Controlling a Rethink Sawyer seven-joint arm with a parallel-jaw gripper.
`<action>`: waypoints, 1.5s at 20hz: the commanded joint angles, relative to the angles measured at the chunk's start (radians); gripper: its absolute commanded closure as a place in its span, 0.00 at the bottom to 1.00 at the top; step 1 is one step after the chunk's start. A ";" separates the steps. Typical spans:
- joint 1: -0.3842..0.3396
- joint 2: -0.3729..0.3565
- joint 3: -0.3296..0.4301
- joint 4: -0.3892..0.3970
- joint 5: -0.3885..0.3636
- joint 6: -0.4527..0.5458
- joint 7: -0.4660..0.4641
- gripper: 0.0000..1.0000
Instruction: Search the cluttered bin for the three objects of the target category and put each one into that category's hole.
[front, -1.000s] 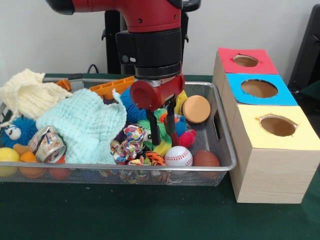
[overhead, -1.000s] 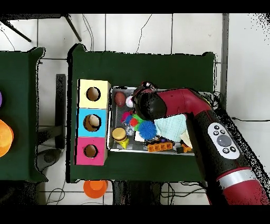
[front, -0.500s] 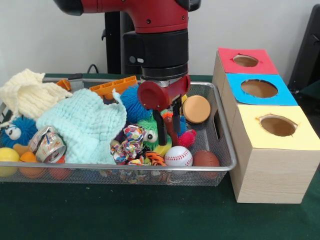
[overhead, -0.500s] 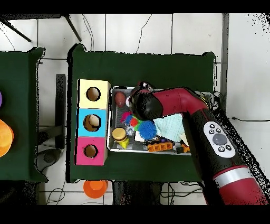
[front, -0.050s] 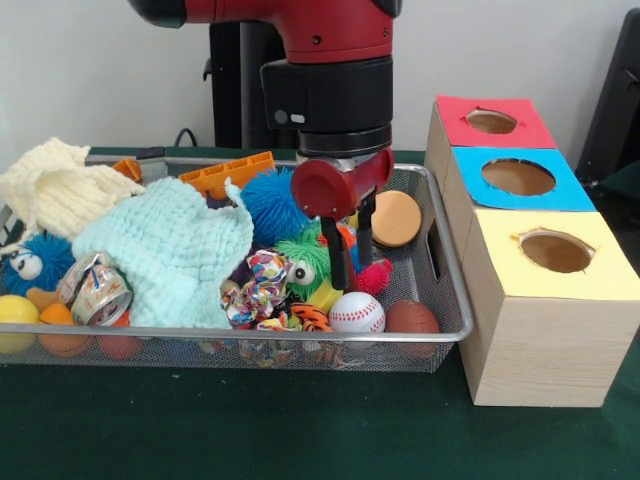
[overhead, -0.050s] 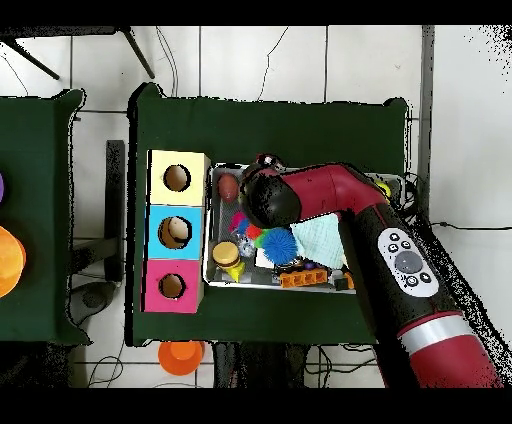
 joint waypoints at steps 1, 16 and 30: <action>-0.011 -0.005 -0.026 0.010 -0.105 0.026 -0.079 0.00; -0.006 0.023 -0.018 -0.014 -0.129 0.091 -0.089 0.00; -0.001 0.070 -0.050 -0.033 -0.215 -0.001 -0.072 0.00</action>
